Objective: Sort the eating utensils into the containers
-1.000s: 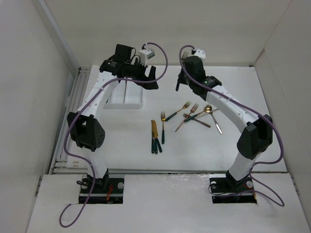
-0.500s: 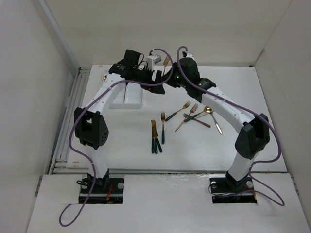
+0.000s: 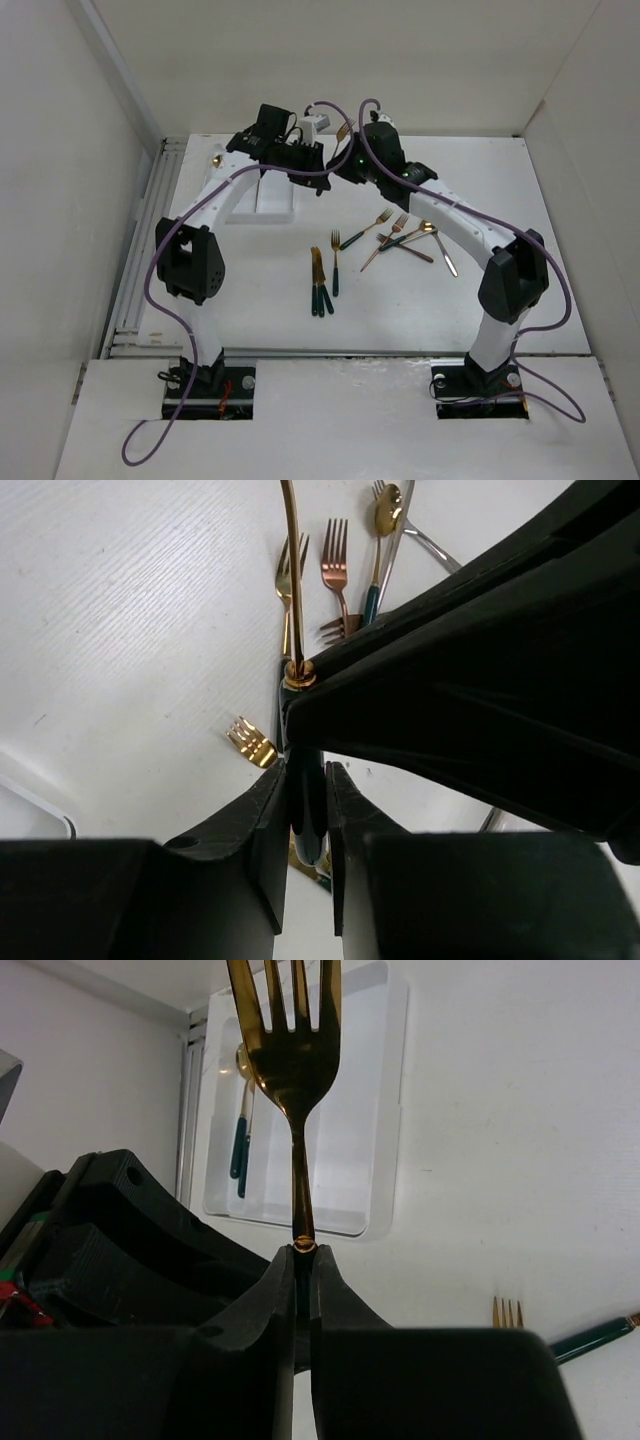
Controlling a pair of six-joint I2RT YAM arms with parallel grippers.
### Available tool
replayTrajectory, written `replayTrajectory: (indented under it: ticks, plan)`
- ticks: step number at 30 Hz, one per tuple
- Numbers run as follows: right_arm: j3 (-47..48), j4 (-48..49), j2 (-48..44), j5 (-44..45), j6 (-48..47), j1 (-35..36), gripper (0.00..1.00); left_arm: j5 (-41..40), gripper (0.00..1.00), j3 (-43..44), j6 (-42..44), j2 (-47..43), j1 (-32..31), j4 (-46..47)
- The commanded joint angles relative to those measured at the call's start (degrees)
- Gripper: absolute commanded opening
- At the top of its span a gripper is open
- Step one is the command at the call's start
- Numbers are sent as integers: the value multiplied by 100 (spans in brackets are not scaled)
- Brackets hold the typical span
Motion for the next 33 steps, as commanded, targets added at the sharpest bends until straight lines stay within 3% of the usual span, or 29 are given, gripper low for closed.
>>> replayTrajectory:
  ticks: [1, 2, 3, 5, 6, 7, 16, 24, 33]
  plan:
    - [198, 358, 131, -369, 82, 5, 2, -211, 0, -112, -197, 0, 93, 160]
    - [198, 358, 219, -544, 82, -92, 10, -299, 0, -112, -249, 61, 215, 161]
    - [250, 358, 220, -650, 82, -154, 30, -360, 0, -112, -302, 62, 268, 221]
    - [251, 358, 343, -818, 82, -285, 53, -536, 0, -60, -373, 184, 374, 222]
    - [251, 358, 343, -888, 82, -425, 73, -728, 0, -7, -425, 307, 514, 170]
    - [251, 358, 343, -889, 82, -505, 76, -826, 0, 116, -426, 378, 593, 169]
    - [57, 192, 123, -319, -576, -997, 81, -2153, 0, 943, -346, 1282, 1051, 169]
    - [294, -257, 308, -71, -972, -1164, 81, -2215, 0, 1242, -557, 2135, 1113, 169]
    - [347, -371, 361, -10, -1025, -1218, 81, -1873, 0, 732, -795, 2329, 1315, 336]
